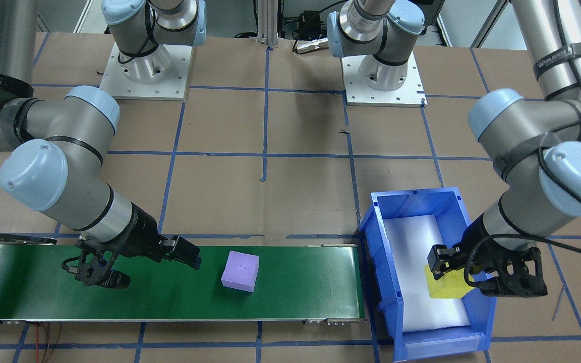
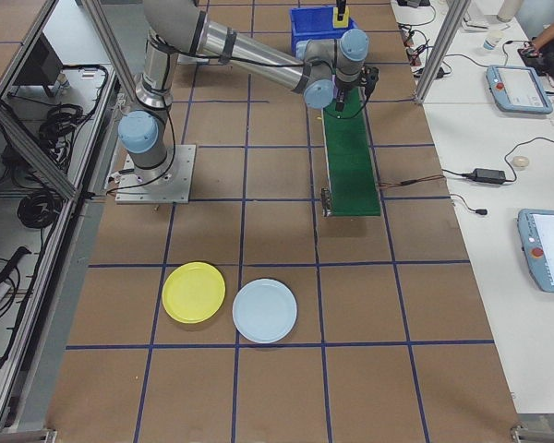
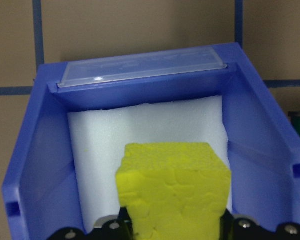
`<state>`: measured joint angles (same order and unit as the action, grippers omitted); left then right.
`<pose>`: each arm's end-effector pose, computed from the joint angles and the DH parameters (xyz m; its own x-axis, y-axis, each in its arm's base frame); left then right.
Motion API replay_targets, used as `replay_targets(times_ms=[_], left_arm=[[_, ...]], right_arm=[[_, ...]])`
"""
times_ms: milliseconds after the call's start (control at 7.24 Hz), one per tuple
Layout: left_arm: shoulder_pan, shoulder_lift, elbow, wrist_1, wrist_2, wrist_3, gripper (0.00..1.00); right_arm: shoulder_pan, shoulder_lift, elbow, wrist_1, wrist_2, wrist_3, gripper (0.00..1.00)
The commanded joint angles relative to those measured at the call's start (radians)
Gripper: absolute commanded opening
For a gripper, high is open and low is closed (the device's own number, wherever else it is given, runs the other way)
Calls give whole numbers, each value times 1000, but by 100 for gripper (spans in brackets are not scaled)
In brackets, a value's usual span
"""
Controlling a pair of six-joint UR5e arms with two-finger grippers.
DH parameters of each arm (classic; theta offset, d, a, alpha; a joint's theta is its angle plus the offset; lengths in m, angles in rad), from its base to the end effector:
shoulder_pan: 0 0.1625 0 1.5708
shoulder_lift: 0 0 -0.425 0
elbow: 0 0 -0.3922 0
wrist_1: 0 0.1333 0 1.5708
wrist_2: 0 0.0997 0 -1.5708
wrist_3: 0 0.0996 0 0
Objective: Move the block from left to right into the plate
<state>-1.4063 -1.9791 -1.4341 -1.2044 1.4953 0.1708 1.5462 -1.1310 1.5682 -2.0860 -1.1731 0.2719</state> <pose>-0.0316 -0.6694 0.3579 -0.9982 0.0129 0.0579 0.0067 0.9943 -0.1060 0.1560 -0.6468 0.2972 -0.8819 0.2604 -0.3929 0.2713 0.9621 0.0286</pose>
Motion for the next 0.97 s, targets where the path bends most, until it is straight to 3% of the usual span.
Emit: replay_targets(times_ms=[0, 276, 829], left_arm=[[-99, 74, -14, -54, -4, -51, 39], [-207, 56, -48, -18, -6, -97, 39], [-280, -76, -72, 181, -4, -189, 40]], right_arm=[[0, 5, 9, 3, 0, 9, 100], [0, 5, 6, 3, 0, 24, 100], [0, 7, 7, 1, 0, 20, 100]])
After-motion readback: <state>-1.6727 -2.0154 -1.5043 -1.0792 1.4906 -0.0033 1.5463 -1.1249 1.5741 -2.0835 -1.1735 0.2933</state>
